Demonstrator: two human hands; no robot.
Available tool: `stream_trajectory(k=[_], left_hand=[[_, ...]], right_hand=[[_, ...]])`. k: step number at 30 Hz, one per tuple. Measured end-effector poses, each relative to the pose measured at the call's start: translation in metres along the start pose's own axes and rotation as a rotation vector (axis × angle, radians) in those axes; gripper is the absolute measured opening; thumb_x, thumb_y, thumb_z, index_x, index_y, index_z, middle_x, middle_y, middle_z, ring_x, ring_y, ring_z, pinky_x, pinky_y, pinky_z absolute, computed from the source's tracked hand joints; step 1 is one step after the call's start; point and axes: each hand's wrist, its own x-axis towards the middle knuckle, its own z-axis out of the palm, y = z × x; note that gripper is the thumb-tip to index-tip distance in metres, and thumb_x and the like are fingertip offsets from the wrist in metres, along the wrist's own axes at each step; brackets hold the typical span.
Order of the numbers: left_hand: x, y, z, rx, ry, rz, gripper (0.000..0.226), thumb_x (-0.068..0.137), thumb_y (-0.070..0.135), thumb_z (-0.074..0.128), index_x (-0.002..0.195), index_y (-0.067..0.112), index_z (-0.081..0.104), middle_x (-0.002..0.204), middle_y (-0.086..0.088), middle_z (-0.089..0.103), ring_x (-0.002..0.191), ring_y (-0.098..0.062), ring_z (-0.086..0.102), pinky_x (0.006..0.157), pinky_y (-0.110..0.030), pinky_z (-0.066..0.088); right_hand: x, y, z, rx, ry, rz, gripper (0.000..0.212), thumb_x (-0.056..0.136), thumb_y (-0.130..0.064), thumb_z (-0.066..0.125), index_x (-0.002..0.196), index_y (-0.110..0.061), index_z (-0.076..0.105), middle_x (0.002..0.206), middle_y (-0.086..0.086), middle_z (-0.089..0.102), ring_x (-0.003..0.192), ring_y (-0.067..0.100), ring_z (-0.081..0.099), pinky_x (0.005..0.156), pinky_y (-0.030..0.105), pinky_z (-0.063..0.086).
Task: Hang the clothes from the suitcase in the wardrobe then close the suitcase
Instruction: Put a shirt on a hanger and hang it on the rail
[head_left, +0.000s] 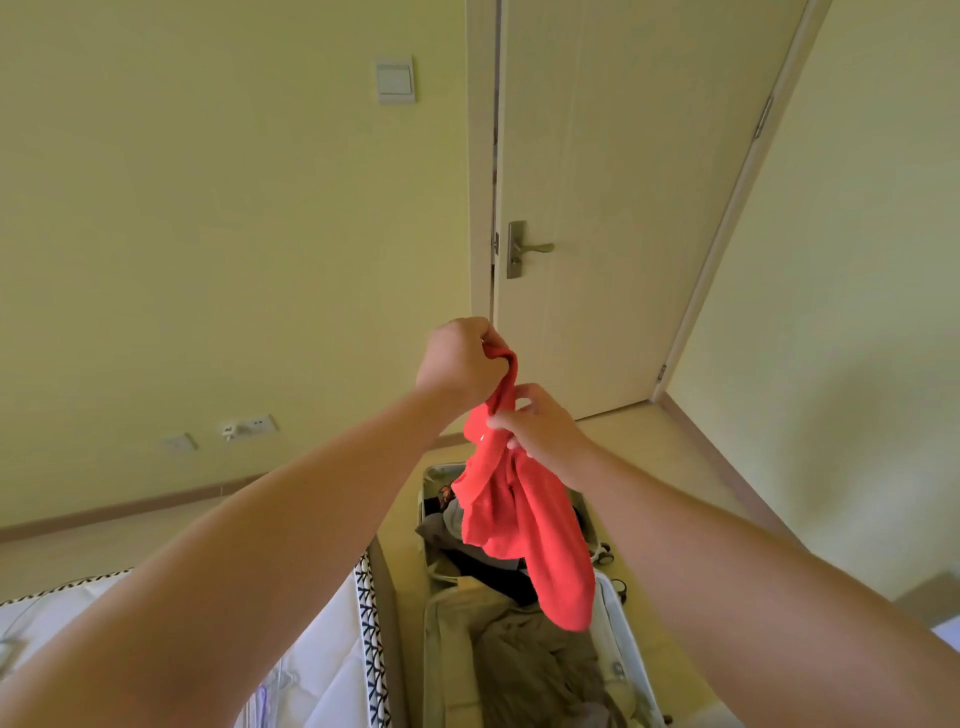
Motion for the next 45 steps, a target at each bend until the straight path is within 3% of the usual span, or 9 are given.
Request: stream_trajectory(k=[4, 7, 15, 21, 25, 29, 33, 39, 45], left_hand=[[0.003, -0.001, 0.001, 0.13, 0.052, 0.107, 0.008, 0.076, 0.014, 0.067, 0.081, 0.019, 0.067, 0.088, 0.004, 0.065, 0.079, -0.018, 0.062, 0.062, -0.029, 0.052], [0.004, -0.002, 0.0, 0.155, 0.069, 0.189, 0.006, 0.077, 0.014, 0.068, 0.082, 0.016, 0.066, 0.091, 0.001, 0.059, 0.079, -0.023, 0.06, 0.064, -0.033, 0.052], [0.003, -0.004, -0.029, 0.167, 0.328, 0.362, 0.013, 0.081, 0.011, 0.057, 0.092, 0.014, 0.063, 0.108, 0.004, 0.067, 0.101, -0.024, 0.059, 0.068, -0.039, 0.054], [0.015, -0.038, -0.077, 0.211, 0.32, 0.141, 0.022, 0.09, 0.001, 0.046, 0.106, 0.015, 0.053, 0.101, -0.004, 0.063, 0.089, -0.029, 0.058, 0.072, -0.041, 0.052], [0.01, -0.084, -0.089, 0.614, -0.154, 0.016, 0.062, 0.08, -0.003, 0.049, 0.128, 0.037, 0.046, 0.114, 0.004, 0.061, 0.101, -0.028, 0.064, 0.073, -0.037, 0.055], [-0.007, -0.096, -0.081, 0.951, -0.465, -0.018, 0.052, 0.08, 0.005, 0.056, 0.123, 0.035, 0.061, 0.107, 0.005, 0.063, 0.1, -0.025, 0.063, 0.064, -0.03, 0.046], [-0.01, -0.104, -0.079, 0.865, -0.34, -0.134, 0.03, 0.08, 0.004, 0.051, 0.103, 0.022, 0.06, 0.088, 0.003, 0.059, 0.08, -0.025, 0.056, 0.058, -0.031, 0.044], [-0.016, -0.1, -0.065, 0.604, -0.572, -0.306, 0.035, 0.077, 0.032, 0.079, 0.099, 0.008, 0.065, 0.085, -0.003, 0.058, 0.077, -0.028, 0.067, 0.052, -0.04, 0.06], [-0.016, -0.109, -0.069, 0.578, -0.144, -0.419, 0.018, 0.075, 0.011, 0.054, 0.086, 0.01, 0.067, 0.076, -0.006, 0.064, 0.066, -0.027, 0.065, 0.052, -0.029, 0.05]], right_hand=[[0.002, -0.002, 0.004, -0.058, 0.194, -0.141, 0.02, 0.094, -0.043, 0.054, 0.09, -0.025, 0.063, 0.075, -0.005, 0.068, 0.068, 0.003, 0.064, 0.067, 0.025, 0.049], [0.005, -0.003, 0.005, -0.23, 0.311, -0.221, 0.033, 0.098, -0.047, 0.05, 0.079, -0.021, 0.058, 0.081, 0.001, 0.065, 0.077, 0.018, 0.058, 0.064, 0.035, 0.039], [0.014, 0.016, 0.018, -0.503, 0.299, 0.019, 0.017, 0.089, -0.016, 0.055, 0.103, -0.012, 0.063, 0.099, 0.008, 0.067, 0.088, 0.031, 0.062, 0.074, 0.032, 0.047], [0.019, 0.017, 0.002, -0.584, 0.39, 0.117, 0.023, 0.092, -0.006, 0.047, 0.114, -0.012, 0.053, 0.11, 0.013, 0.065, 0.099, 0.036, 0.063, 0.075, 0.035, 0.046], [0.035, -0.008, -0.007, -0.485, 0.554, 0.002, 0.023, 0.094, -0.006, 0.041, 0.115, -0.013, 0.051, 0.113, 0.016, 0.063, 0.103, 0.038, 0.062, 0.077, 0.039, 0.046], [0.037, -0.021, 0.004, -0.409, 0.622, -0.095, 0.027, 0.093, -0.004, 0.041, 0.117, -0.015, 0.047, 0.113, 0.014, 0.06, 0.101, 0.038, 0.061, 0.076, 0.04, 0.045], [0.034, -0.008, 0.003, -0.538, 0.585, -0.176, 0.037, 0.088, 0.006, 0.038, 0.121, -0.011, 0.047, 0.114, 0.017, 0.059, 0.102, 0.04, 0.06, 0.082, 0.046, 0.051], [0.037, -0.024, 0.007, -0.306, 0.606, -0.141, 0.033, 0.088, 0.001, 0.047, 0.118, -0.011, 0.052, 0.11, 0.012, 0.062, 0.1, 0.033, 0.06, 0.074, 0.03, 0.039], [0.03, -0.009, 0.007, -0.514, 0.592, -0.162, 0.024, 0.092, -0.013, 0.053, 0.115, -0.018, 0.048, 0.107, 0.008, 0.065, 0.096, 0.035, 0.064, 0.071, 0.04, 0.05]])
